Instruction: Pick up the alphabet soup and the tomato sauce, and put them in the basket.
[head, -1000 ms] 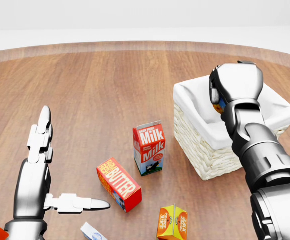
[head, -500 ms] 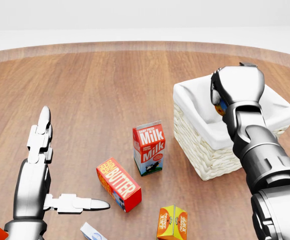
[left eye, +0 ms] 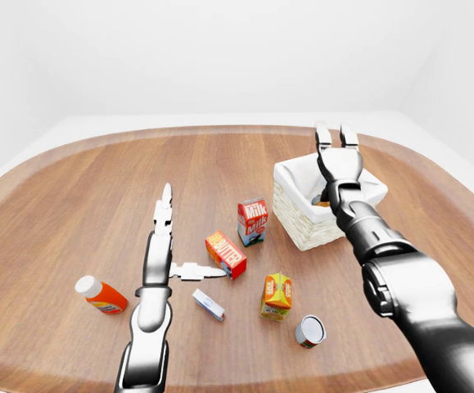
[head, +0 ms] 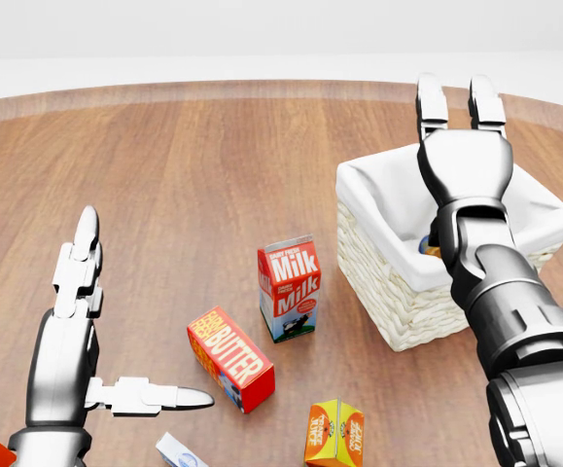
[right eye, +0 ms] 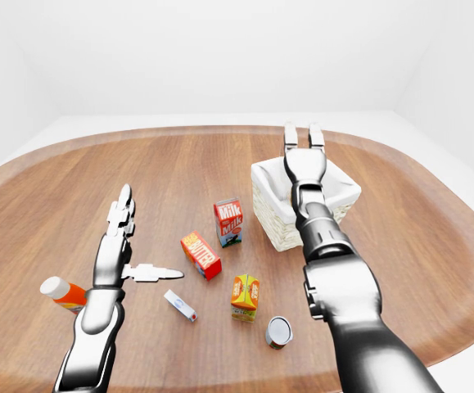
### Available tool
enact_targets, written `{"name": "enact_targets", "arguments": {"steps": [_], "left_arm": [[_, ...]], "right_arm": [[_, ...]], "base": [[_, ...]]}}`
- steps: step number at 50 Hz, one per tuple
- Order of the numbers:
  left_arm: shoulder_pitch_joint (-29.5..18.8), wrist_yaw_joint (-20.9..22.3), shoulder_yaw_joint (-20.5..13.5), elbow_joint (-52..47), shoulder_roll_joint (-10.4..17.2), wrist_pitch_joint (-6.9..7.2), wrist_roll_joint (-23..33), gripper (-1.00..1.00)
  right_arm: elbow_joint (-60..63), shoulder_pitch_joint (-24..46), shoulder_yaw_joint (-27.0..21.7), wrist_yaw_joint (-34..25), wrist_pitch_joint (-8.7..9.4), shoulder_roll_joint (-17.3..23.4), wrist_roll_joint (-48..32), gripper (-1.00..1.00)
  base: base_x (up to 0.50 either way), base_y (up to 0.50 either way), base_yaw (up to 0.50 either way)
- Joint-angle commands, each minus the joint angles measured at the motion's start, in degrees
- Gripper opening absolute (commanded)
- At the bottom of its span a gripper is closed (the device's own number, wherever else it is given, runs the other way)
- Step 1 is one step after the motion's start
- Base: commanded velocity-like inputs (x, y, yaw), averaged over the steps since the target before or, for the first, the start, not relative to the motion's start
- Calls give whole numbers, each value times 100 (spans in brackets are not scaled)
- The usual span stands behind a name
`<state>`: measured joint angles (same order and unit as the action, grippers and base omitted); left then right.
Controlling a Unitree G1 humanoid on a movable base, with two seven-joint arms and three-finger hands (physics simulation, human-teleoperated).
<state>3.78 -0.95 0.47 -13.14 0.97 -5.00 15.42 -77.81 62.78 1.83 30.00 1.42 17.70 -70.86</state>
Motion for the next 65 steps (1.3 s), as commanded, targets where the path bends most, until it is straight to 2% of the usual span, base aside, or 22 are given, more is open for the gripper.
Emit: {"name": "enact_targets", "arguments": {"steps": [1,9,22,24,25,48,65], "left_arm": [[-9,1,-19,18,0,0,-96,100],[-9,-2,-20,19,-2,0,-97,100],[-32,-14,-43,64,4,0,-115,100],[-34,-15,-42,69,4,0,-114,100],[-28,-8,-37,33,0,0,-112,100],[-8,-10,-24,52,3,0,-100,100],[4,1,-10,-41,-7,0,-87,100]], "right_arm": [[9,-14,-2,0,4,2,5,100],[37,76,-45,0,-95,41,108,100],[196,316,-79,0,-425,73,511,100],[223,319,-125,0,-531,69,647,100],[256,319,-226,0,-642,54,848,100],[737,53,-199,0,-642,212,1678,100],[1884,-636,-402,0,-642,168,2415,100]], "base": [[0,0,0],[0,0,0],[0,0,0],[0,0,0],[0,0,0],[0,0,0],[0,0,0]]}}
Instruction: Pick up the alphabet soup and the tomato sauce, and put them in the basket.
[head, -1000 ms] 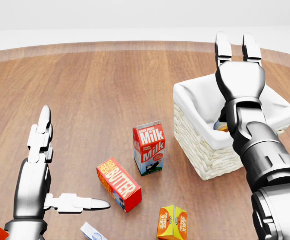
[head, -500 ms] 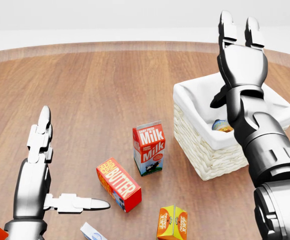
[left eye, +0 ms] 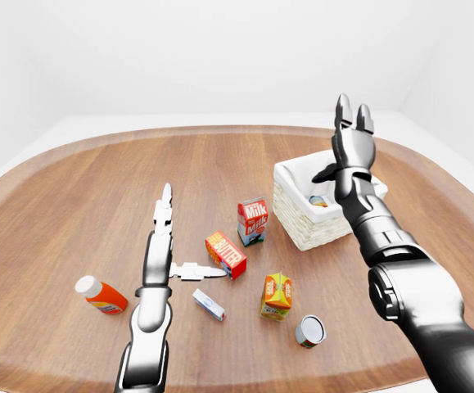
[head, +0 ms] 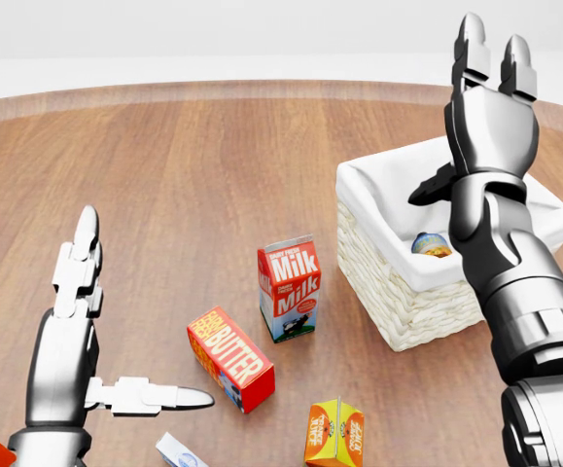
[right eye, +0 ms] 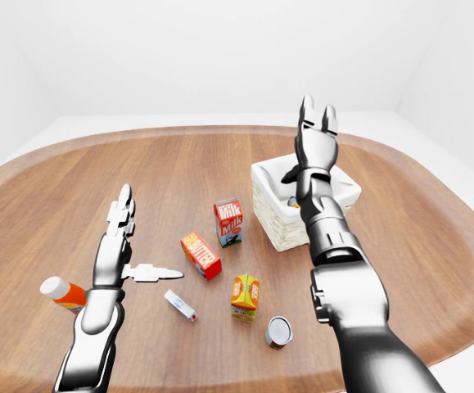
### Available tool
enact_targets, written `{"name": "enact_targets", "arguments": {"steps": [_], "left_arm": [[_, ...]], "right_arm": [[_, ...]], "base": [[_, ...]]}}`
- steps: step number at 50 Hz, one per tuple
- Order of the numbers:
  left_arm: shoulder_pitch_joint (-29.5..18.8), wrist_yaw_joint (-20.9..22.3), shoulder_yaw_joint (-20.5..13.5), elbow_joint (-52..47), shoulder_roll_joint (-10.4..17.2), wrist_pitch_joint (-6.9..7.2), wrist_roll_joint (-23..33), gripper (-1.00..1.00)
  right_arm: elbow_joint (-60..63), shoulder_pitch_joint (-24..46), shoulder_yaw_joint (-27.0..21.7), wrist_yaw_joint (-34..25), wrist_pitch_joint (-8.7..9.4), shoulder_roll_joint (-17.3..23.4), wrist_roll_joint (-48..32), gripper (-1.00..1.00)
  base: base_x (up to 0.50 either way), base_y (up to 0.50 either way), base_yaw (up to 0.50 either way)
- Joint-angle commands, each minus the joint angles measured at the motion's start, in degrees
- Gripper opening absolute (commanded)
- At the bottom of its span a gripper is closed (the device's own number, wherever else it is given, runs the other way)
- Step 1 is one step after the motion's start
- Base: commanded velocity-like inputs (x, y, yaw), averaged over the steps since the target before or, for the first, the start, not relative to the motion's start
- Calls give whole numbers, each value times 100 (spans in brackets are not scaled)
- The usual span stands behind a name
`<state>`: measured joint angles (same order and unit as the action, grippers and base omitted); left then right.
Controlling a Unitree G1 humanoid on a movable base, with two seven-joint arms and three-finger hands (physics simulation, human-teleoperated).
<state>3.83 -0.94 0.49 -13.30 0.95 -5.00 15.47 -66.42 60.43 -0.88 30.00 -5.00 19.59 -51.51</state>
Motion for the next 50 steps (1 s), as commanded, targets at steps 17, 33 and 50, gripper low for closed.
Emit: {"name": "enact_targets", "arguments": {"steps": [17,33,50], "left_arm": [[-15,-20,-27,-8,-4,0,-94,100],[-1,-12,-21,-5,0,0,-87,100],[-9,-16,-13,5,-3,0,-76,100]], "right_arm": [[3223,-1530,-432,-868,0,-268,1462,100],[5355,-2540,-541,-1752,132,-583,2145,100],[6954,-3532,-654,-2207,302,-823,2554,100]], "base": [[0,0,0],[0,0,0],[0,0,0]]}}
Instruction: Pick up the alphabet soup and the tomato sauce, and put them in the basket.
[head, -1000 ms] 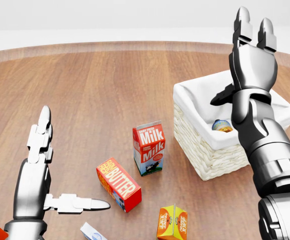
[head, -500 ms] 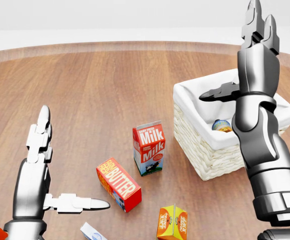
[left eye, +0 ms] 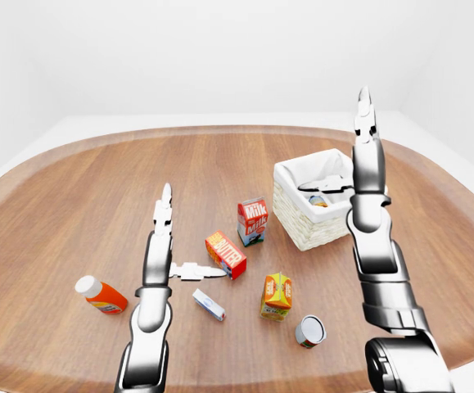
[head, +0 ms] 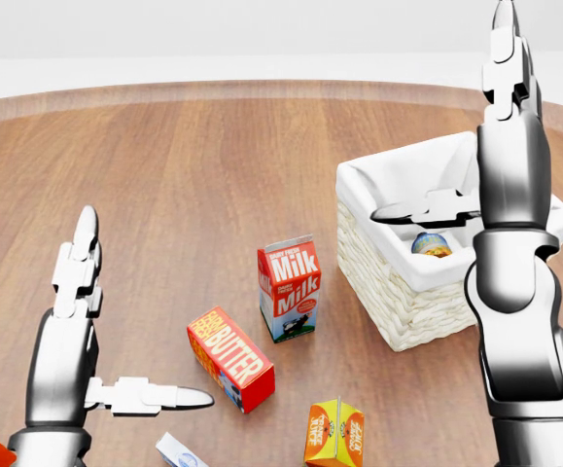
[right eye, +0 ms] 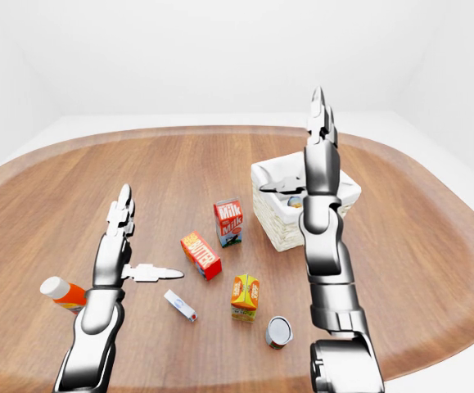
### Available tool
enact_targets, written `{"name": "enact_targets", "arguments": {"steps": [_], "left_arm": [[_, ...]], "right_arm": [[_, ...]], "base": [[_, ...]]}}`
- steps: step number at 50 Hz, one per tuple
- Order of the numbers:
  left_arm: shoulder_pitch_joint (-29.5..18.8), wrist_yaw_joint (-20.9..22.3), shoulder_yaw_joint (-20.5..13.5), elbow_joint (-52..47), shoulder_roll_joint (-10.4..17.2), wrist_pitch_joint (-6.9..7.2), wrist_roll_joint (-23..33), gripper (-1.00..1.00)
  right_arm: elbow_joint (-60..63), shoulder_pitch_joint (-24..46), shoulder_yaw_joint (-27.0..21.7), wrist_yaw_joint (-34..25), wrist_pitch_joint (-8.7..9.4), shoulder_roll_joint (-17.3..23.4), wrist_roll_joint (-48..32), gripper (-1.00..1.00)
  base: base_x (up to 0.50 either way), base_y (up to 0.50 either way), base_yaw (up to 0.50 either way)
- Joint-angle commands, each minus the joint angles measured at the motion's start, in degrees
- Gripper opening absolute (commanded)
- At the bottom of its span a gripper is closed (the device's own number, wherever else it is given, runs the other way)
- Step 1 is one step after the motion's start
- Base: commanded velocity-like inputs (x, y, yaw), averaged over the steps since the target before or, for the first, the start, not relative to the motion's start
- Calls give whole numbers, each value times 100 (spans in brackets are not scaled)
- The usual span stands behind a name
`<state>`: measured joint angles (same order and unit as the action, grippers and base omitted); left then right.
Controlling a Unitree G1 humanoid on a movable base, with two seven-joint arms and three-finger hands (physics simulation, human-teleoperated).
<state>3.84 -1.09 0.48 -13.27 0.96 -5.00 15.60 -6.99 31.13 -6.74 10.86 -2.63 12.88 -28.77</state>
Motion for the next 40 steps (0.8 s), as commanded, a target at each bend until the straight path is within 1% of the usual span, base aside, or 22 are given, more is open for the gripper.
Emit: {"name": "enact_targets", "arguments": {"steps": [1,3,6,13,16,21,26,27,28,31,40], "left_arm": [[-8,-1,-10,-4,-5,0,-89,100],[-4,5,-10,-22,-4,0,-92,100],[-5,12,-11,-40,-3,0,-94,100],[-5,12,-11,-40,-3,0,-96,100],[-6,11,-11,-39,-2,0,-94,100],[-5,10,-11,-40,-4,0,-95,100],[-6,12,-11,-39,-2,0,-95,100],[-6,9,-11,-39,-2,0,-92,100],[-5,9,-12,-40,-4,0,-94,100],[-5,9,-11,-40,-3,0,-93,100],[-12,-25,-28,15,-1,0,-93,100]], "right_arm": [[1090,-645,-74,-316,69,-162,303,100],[1297,-776,-69,-372,57,-195,317,100],[1563,-911,-88,-450,122,-237,343,100],[2006,-1264,-126,-592,98,-304,396,100],[2199,-1398,-144,-658,119,-342,431,100],[2369,-1679,-152,-695,-21,-416,460,100],[2684,-2009,-225,-820,-41,-491,614,100],[2700,-2047,-222,-821,-64,-503,617,100],[2677,-2110,-212,-795,-155,-520,611,100],[2673,-2193,-215,-795,-228,-554,626,100],[3032,-2599,-236,-917,-237,-686,743,100]], "base": [[0,0,0],[0,0,0],[0,0,0],[0,0,0],[0,0,0],[0,0,0],[0,0,0],[0,0,0],[0,0,0],[0,0,0],[0,0,0]]}}
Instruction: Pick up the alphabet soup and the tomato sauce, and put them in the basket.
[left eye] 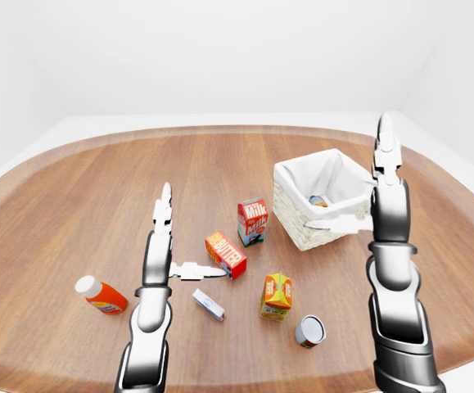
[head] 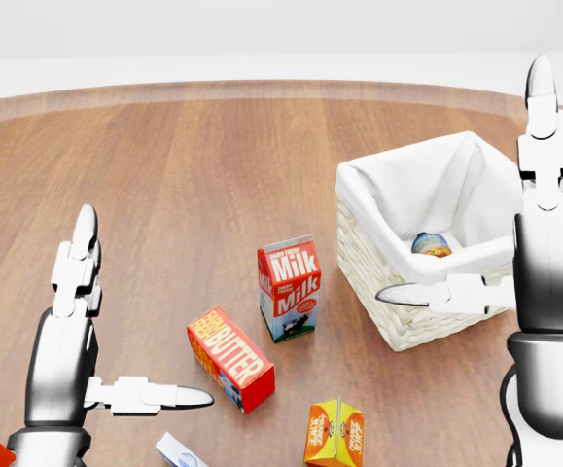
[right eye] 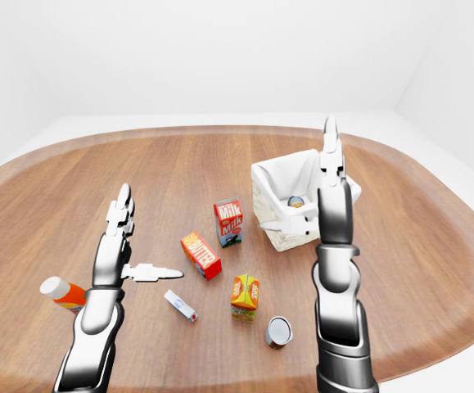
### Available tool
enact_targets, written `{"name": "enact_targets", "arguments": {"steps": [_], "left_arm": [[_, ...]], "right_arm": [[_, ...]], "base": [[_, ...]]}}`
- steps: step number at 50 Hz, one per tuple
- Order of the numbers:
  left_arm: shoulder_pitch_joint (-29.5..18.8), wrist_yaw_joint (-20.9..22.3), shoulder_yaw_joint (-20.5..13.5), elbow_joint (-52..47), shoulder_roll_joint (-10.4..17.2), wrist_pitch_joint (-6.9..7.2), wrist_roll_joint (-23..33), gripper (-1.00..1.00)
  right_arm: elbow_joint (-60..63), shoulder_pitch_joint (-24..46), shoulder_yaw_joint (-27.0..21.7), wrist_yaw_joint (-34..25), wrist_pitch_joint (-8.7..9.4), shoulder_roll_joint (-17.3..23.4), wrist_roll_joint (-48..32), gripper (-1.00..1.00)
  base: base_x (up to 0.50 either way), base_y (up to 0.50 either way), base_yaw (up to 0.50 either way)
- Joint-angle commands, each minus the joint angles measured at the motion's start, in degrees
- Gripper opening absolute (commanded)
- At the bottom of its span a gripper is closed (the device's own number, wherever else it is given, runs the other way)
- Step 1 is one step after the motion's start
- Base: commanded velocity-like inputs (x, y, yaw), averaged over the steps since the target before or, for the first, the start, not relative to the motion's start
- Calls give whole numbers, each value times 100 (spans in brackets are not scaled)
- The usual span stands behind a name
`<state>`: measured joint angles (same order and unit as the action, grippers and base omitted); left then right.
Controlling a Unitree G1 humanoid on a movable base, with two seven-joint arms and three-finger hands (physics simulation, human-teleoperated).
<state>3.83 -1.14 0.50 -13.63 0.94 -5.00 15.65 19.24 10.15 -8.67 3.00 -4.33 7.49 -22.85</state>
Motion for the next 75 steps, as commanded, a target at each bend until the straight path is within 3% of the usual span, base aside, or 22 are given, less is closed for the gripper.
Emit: {"name": "enact_targets", "arguments": {"steps": [1,24,75], "left_arm": [[-11,-22,-28,57,1,0,-97,100],[22,0,-13,-19,-2,0,-79,100],[-8,-19,-11,-24,-6,0,-62,100]], "right_arm": [[485,-550,-63,-168,-67,-169,214,100],[976,-1709,-123,-494,-67,-518,423,100],[874,-3224,-156,-997,-67,-1025,685,100]], "base": [[0,0,0],[0,0,0],[0,0,0]]}}
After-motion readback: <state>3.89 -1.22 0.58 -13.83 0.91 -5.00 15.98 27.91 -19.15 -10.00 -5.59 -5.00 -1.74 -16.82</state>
